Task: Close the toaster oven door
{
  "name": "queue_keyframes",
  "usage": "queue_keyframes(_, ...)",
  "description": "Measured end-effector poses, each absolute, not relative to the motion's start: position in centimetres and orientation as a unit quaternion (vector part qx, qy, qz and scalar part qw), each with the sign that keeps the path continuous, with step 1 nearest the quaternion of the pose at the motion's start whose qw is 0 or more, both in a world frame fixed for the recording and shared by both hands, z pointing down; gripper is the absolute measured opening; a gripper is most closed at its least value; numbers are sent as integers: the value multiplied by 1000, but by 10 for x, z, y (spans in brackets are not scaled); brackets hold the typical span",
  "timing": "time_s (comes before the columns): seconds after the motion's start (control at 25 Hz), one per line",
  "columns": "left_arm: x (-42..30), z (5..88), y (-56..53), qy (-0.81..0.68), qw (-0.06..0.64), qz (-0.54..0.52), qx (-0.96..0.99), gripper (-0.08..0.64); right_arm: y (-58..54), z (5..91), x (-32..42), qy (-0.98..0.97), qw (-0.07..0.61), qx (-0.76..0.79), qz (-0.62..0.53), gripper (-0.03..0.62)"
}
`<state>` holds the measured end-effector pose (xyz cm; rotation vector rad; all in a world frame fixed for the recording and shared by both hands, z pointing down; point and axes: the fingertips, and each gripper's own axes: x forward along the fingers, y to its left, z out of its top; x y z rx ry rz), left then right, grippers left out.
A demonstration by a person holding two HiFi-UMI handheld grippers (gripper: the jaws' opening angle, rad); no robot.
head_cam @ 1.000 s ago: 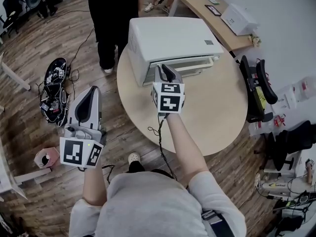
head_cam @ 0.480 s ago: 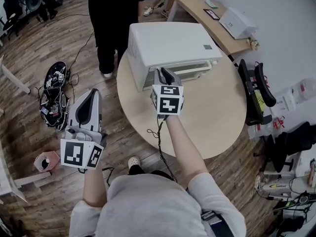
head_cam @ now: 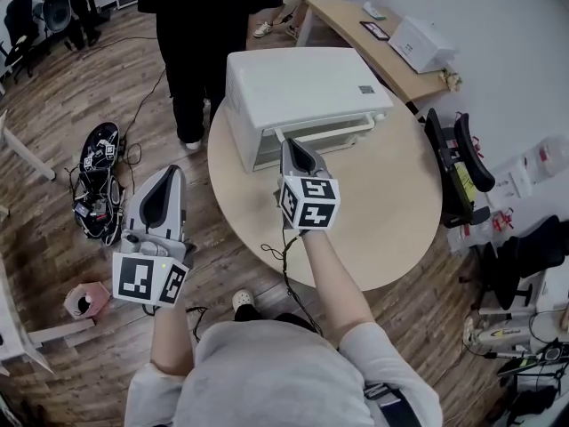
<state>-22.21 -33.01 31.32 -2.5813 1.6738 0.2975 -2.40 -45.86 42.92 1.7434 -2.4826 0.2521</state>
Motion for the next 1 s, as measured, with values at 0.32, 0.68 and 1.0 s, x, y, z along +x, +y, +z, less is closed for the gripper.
queue_keyframes(0.32, -197, 308, -328, 527, 27, 97, -844, 6, -424, 414, 4, -815, 31, 574, 72, 11)
queue_keyframes(0.68, -169, 299, -318, 515, 29, 94, -851, 6, -384, 376, 32, -813, 14, 581, 32, 11)
queue_keyframes(1.0, -147, 290, -300, 513, 39, 89, -853, 6, -347, 338, 62, -810, -23, 586, 13, 11)
